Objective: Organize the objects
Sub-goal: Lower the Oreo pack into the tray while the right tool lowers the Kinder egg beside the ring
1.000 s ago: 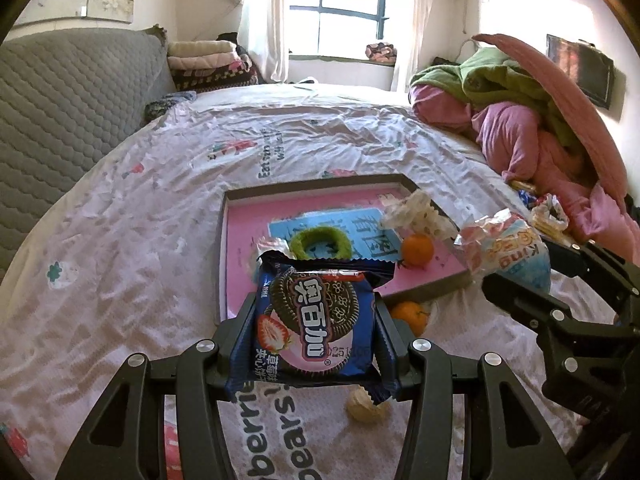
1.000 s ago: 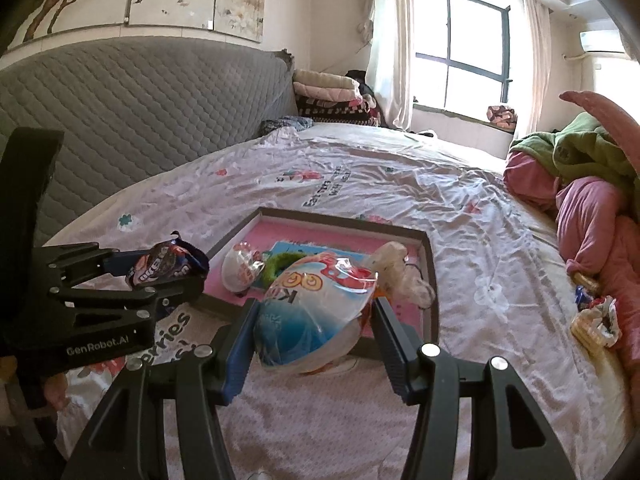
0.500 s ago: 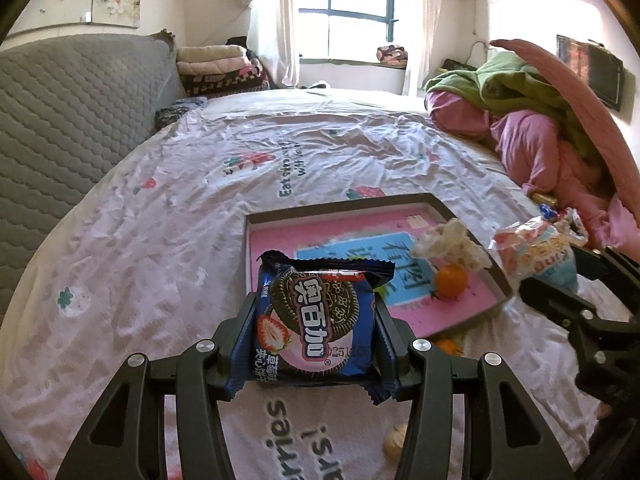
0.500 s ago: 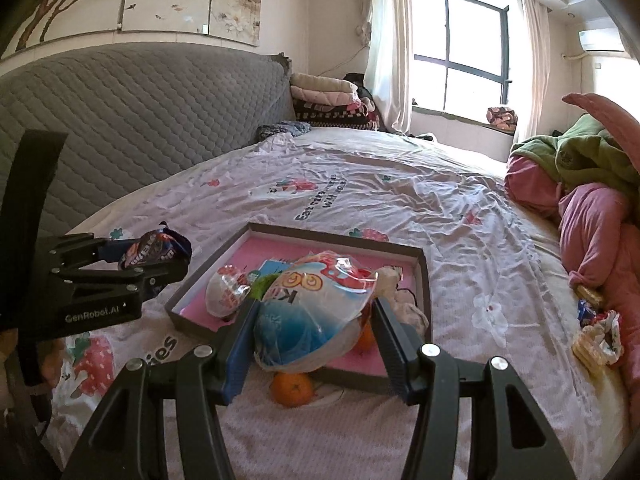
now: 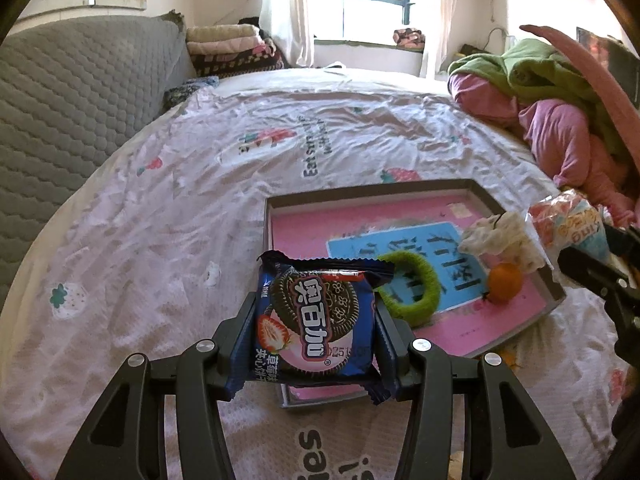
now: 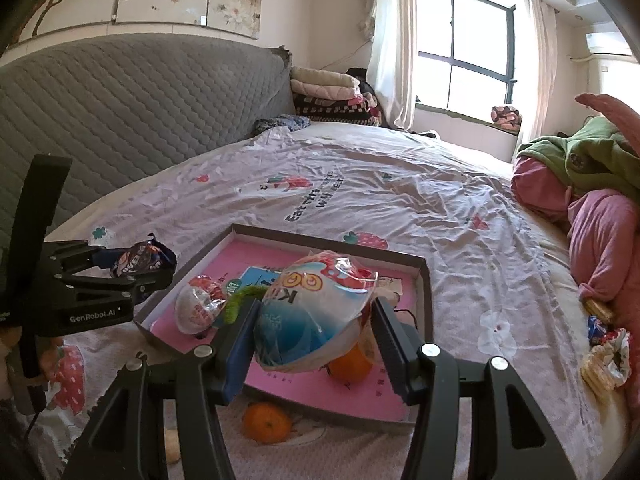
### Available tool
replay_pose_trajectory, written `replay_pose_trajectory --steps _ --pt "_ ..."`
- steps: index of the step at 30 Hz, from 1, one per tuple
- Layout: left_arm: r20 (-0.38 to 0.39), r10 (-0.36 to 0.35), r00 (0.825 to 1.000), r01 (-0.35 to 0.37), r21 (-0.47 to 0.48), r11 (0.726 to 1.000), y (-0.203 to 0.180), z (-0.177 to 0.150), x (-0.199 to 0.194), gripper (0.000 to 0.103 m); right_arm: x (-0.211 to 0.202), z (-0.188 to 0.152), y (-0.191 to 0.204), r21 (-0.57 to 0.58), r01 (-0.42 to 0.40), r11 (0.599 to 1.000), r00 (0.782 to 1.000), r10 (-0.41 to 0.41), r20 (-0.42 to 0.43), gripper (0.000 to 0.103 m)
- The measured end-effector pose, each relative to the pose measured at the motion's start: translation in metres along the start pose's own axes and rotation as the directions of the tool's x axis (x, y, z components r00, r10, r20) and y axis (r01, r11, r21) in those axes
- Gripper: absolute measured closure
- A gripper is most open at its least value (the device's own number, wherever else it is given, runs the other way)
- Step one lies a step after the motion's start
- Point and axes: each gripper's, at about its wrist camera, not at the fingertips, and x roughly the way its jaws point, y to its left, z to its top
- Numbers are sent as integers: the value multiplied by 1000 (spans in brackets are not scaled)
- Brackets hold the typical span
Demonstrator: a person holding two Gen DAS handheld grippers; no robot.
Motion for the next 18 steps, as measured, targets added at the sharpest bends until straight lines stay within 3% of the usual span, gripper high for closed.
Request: replay_pose_trajectory --steps 18 --pt "-39 1 999 -1 11 1000 -4 -10 26 50 38 -18 15 -41 -23 999 998 20 -65 47"
